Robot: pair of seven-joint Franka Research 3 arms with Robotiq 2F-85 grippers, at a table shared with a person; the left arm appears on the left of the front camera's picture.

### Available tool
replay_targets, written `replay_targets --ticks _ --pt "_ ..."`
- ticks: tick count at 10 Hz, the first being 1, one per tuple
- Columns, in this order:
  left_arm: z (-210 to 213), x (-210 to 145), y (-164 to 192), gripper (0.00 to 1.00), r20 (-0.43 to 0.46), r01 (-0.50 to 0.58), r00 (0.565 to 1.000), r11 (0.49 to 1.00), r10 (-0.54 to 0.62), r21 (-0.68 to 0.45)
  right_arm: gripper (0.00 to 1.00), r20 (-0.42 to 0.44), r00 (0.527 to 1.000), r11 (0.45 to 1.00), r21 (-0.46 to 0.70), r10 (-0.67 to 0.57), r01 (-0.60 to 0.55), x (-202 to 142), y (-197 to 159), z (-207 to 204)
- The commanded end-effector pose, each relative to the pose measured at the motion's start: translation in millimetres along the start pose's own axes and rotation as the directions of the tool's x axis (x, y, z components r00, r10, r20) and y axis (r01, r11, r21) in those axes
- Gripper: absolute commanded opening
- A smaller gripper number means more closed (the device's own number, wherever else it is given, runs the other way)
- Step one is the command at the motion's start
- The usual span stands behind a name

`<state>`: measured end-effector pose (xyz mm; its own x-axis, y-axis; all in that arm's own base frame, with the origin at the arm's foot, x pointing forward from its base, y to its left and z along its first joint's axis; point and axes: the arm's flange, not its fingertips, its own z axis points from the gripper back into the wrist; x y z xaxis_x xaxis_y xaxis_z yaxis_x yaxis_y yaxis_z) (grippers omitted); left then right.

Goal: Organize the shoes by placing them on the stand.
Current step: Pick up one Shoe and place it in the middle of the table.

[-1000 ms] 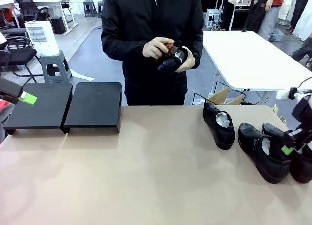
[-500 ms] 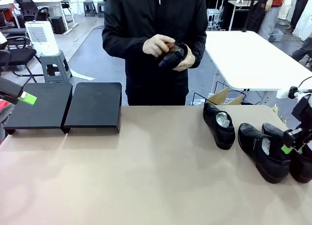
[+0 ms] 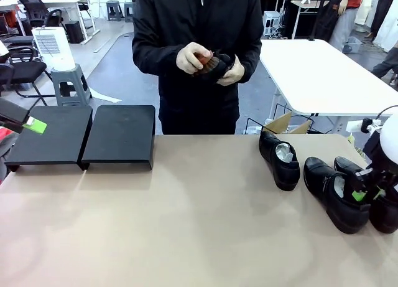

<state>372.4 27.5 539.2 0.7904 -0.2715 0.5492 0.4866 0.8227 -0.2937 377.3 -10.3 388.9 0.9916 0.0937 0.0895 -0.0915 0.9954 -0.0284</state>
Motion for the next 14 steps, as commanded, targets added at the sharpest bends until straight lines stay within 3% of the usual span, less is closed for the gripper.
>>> replay_targets --ticks 1,6,12,13,14 --pt "2 -1 1 1.00 0.002 0.014 1.000 1.000 -0.014 -0.013 0.43 -0.004 0.999 0.998 -0.054 -0.042 0.042 10 0 -5" --pt "2 -1 1 1.00 0.002 0.014 1.000 1.000 -0.014 -0.013 0.43 0.003 0.999 0.992 -0.114 -0.048 0.048 19 -2 -20" --pt "2 -1 1 1.00 0.002 0.014 1.000 1.000 -0.014 -0.013 0.43 -0.035 0.999 0.998 -0.056 -0.014 0.012 17 -3 -38" --pt "2 -1 1 1.00 0.002 0.014 1.000 1.000 -0.014 -0.013 0.35 -0.039 0.999 0.999 -0.053 0.006 -0.008 16 -5 -39" --pt "2 -1 1 1.00 0.002 0.014 1.000 1.000 -0.014 -0.013 0.16 -0.041 0.999 0.999 -0.042 0.016 -0.018 15 -6 -40"
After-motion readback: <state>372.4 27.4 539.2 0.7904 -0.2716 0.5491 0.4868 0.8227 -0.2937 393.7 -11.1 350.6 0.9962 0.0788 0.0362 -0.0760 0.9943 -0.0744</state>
